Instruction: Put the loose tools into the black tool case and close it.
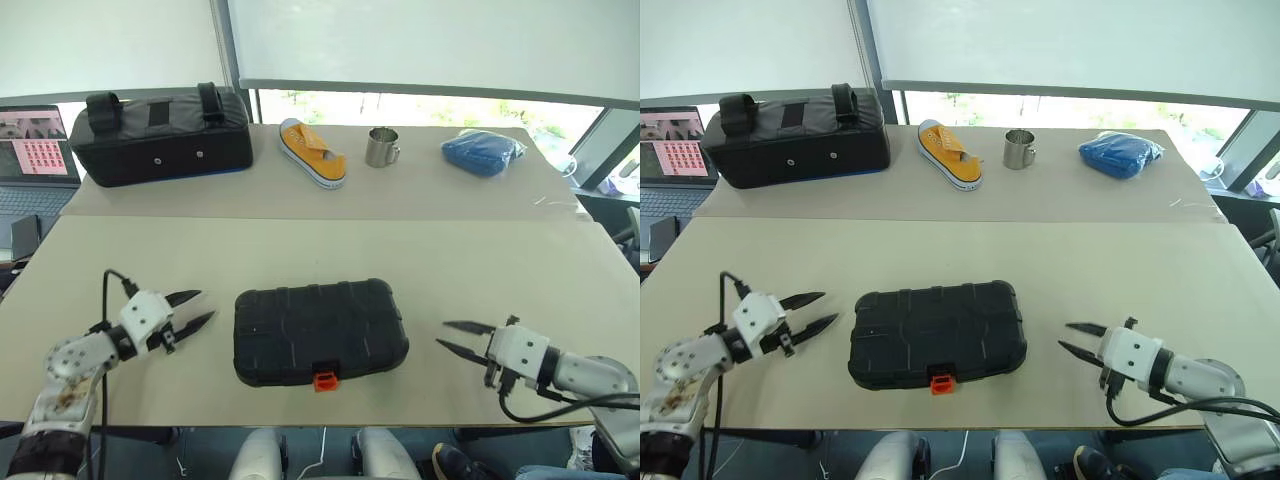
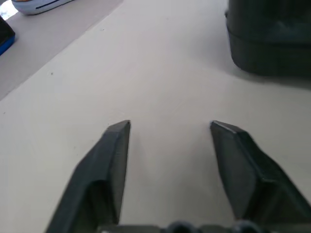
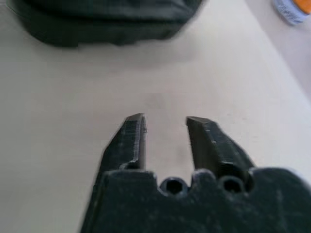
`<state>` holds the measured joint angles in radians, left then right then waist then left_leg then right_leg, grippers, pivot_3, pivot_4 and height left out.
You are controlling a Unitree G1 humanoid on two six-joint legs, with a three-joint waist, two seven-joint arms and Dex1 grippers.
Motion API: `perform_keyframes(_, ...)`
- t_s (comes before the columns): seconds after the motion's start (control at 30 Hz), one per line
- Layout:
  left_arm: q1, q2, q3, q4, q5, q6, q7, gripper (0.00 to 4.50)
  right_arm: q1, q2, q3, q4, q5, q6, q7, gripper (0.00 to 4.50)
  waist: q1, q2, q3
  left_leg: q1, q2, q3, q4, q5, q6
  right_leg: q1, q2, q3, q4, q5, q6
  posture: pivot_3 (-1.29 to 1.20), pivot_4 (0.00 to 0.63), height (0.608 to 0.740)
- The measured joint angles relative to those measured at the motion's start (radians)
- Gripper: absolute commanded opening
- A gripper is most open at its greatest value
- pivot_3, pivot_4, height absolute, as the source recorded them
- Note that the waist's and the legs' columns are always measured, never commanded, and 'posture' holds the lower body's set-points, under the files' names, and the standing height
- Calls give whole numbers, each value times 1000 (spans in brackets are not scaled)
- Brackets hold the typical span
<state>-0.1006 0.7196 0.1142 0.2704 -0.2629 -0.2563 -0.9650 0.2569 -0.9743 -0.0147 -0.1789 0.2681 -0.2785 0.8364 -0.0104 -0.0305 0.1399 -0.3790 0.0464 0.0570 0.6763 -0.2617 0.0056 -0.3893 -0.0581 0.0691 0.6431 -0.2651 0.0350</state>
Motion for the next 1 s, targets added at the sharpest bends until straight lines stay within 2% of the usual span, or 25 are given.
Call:
perform_keyframes(0.03,-30,-6,-18,-1,-2,34,-8,1036,37,-12,-7,-54,29,54,16,111,-1,-1,0,0,0,0,0,0,0,0,0,0,0,0,0,0,150,740)
perform_keyframes(0.13,-158,-34,-92,48,24,120,-42,66,143,-42,23,-231,79,222,41,0,4,-2,0,-3,-2,-2,1,0,0,-2,2,-1,-1,0,0,0,150,740)
perform_keyframes(0.2,-220,-48,-133,85,33,180,-71,66,144,-26,70,-315,73,298,38,0,-3,-3,0,-4,-2,-1,1,0,0,-3,2,0,0,0,0,0,150,740)
perform_keyframes(0.27,-275,-49,-186,117,56,245,-122,66,71,28,132,-338,35,381,8,0,-12,-5,1,-5,-2,-2,2,0,0,-4,4,0,-1,0,0,0,150,740)
perform_keyframes(0.47,-312,-44,-210,105,44,319,-215,66,-75,94,222,-338,-47,505,-12,0,-4,-5,1,-11,-2,-2,2,0,0,-11,3,1,0,0,0,0,150,740)
perform_keyframes(0.67,-201,-1,-157,-25,10,409,-212,66,-262,200,308,-201,-174,435,-9,0,-17,-7,1,-10,0,-1,2,0,0,-13,4,2,3,0,-1,0,150,740)
perform_keyframes(0.87,-49,-3,-71,-178,-42,476,-140,66,-439,302,318,8,-248,356,-26,0,-23,-6,1,-11,0,-1,2,0,0,-15,3,3,4,1,-1,0,150,740)
perform_keyframes(1.0,17,-23,-30,-245,-68,507,-80,66,-493,307,309,93,-257,313,-17,0,-10,-6,2,-12,-1,-1,2,0,0,-15,3,2,4,1,-1,0,150,740)
